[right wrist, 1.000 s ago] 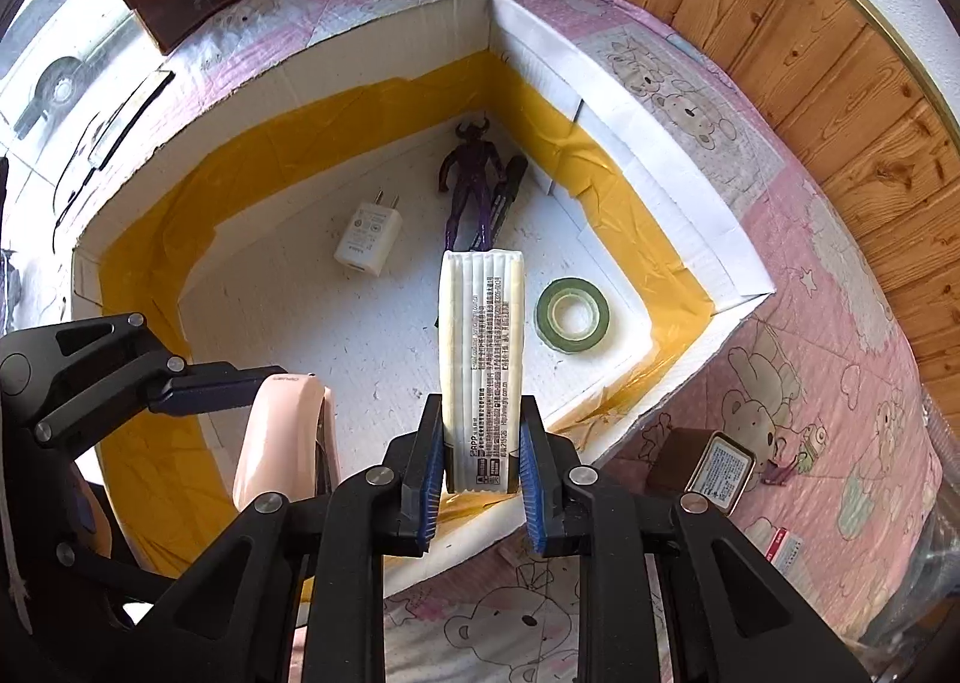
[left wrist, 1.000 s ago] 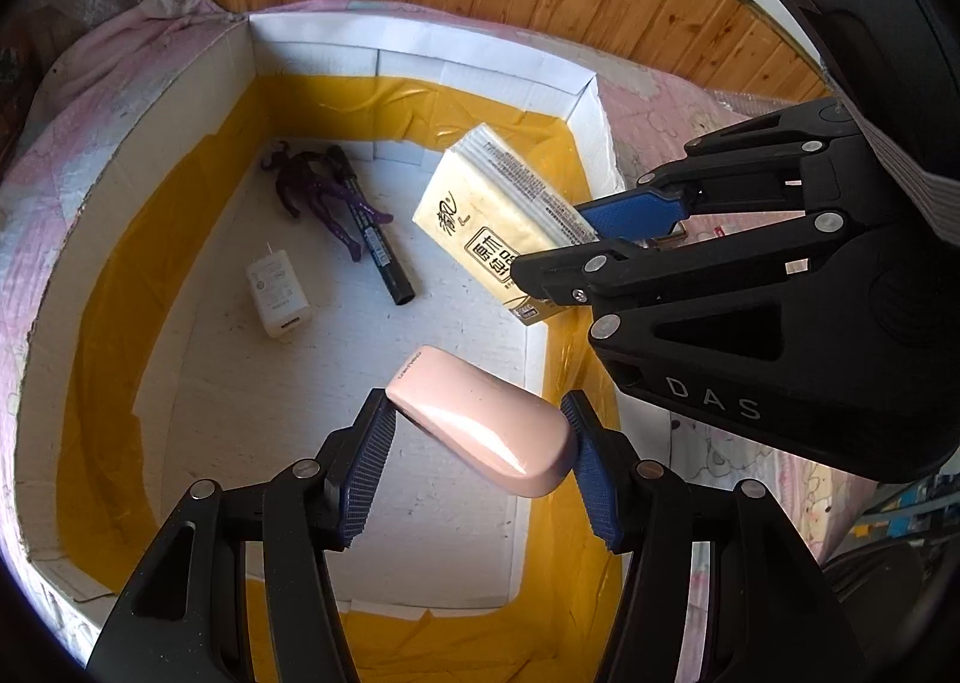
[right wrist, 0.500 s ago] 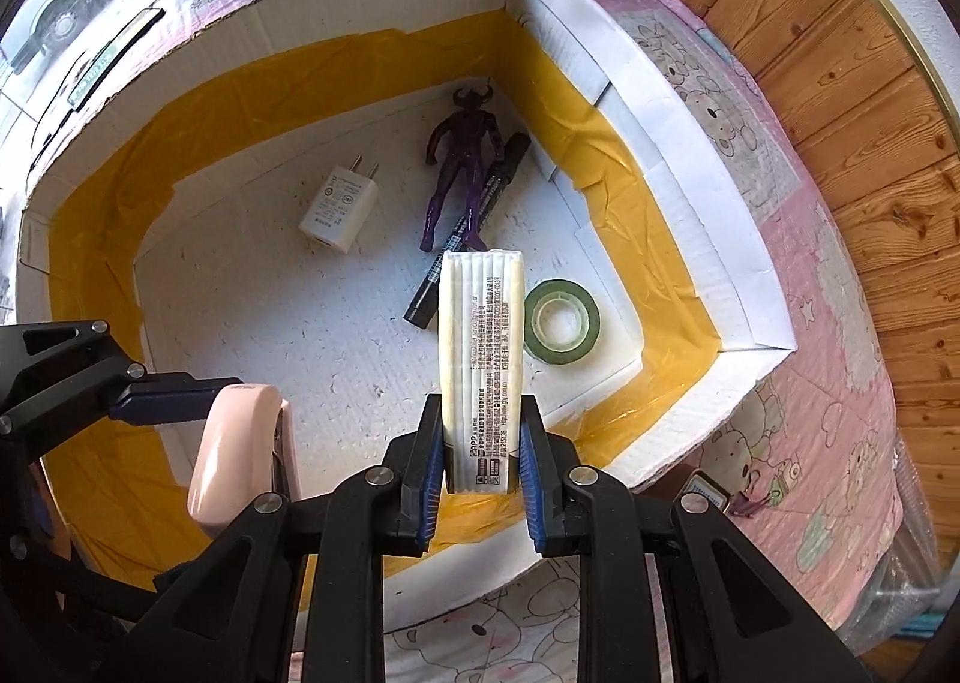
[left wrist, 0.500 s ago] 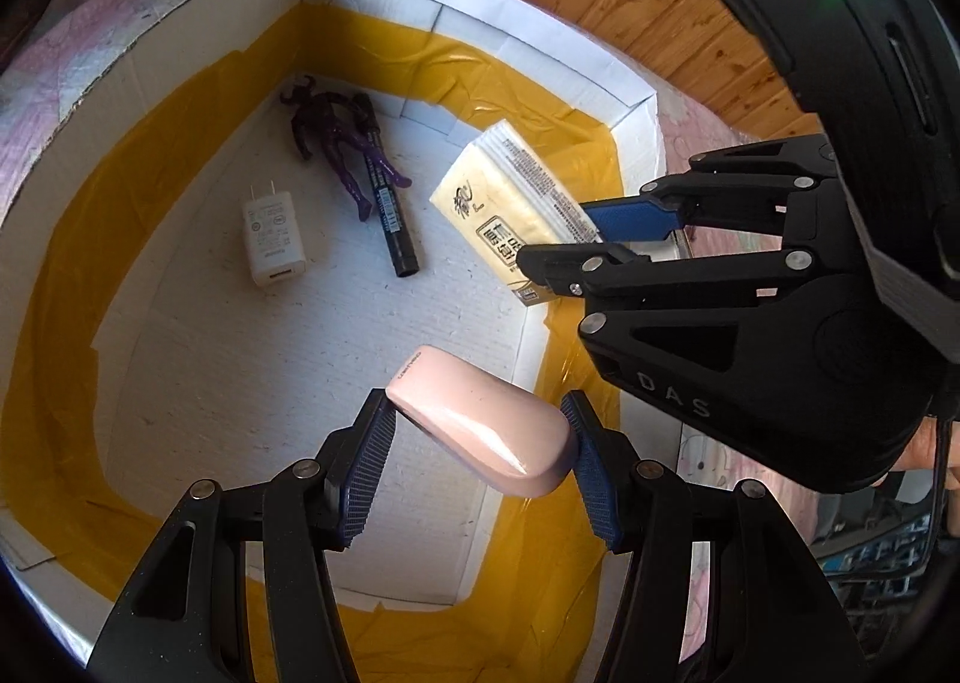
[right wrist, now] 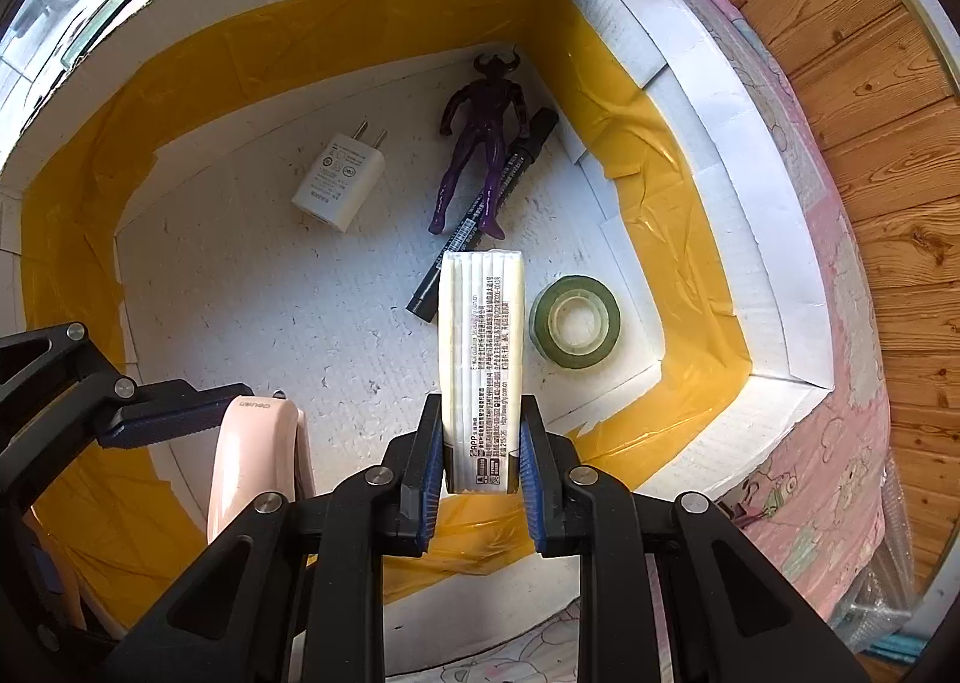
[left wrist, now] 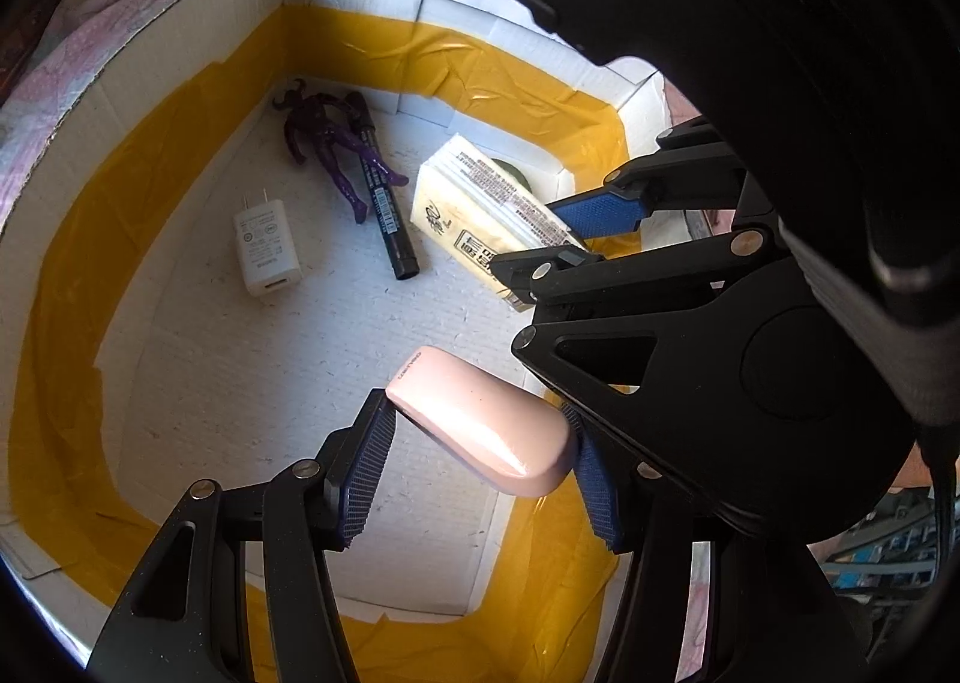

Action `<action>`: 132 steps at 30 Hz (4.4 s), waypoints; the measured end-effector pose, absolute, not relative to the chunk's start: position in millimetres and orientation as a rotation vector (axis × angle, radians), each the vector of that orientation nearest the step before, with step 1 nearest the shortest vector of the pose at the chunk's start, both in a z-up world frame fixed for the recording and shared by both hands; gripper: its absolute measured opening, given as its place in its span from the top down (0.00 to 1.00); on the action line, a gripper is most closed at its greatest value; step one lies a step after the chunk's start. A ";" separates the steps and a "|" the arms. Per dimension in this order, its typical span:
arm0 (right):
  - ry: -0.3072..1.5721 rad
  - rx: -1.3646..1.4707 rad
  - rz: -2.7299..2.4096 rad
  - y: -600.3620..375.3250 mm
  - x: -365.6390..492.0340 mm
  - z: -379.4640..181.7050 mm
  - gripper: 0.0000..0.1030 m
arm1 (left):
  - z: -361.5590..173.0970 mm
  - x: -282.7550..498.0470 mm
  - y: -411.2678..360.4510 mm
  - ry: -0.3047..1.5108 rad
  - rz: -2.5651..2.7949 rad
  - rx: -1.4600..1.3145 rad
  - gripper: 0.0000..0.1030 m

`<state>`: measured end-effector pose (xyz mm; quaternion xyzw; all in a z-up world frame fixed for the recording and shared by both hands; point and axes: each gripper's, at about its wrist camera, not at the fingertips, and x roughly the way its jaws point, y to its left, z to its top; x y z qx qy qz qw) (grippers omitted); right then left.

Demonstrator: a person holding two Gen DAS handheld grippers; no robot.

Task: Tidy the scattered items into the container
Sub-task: 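Lower the stapler and tissue pack into the box and open both grippers, then move both grippers back toward the remaining items on the bed, then grasp the lighter with the left gripper while the right gripper grasps the staples box, then lift the lighter and staples box and carry them toward the white box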

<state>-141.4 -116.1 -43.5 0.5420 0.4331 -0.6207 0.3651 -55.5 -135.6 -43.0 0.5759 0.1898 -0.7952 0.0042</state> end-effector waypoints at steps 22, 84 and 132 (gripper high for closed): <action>1.056 1.417 -1.644 -113.2 -141.4 -34.8 0.67 | -46.2 -49.0 -163.7 0.779 -2.401 1.811 0.41; -0.253 0.938 -2.012 124.1 -99.7 86.1 0.63 | 51.6 -14.7 -25.2 0.219 -2.830 1.438 0.41; 0.077 1.520 -2.327 231.4 -248.3 -85.2 0.63 | -75.6 -84.0 0.4 0.381 -2.721 1.656 0.82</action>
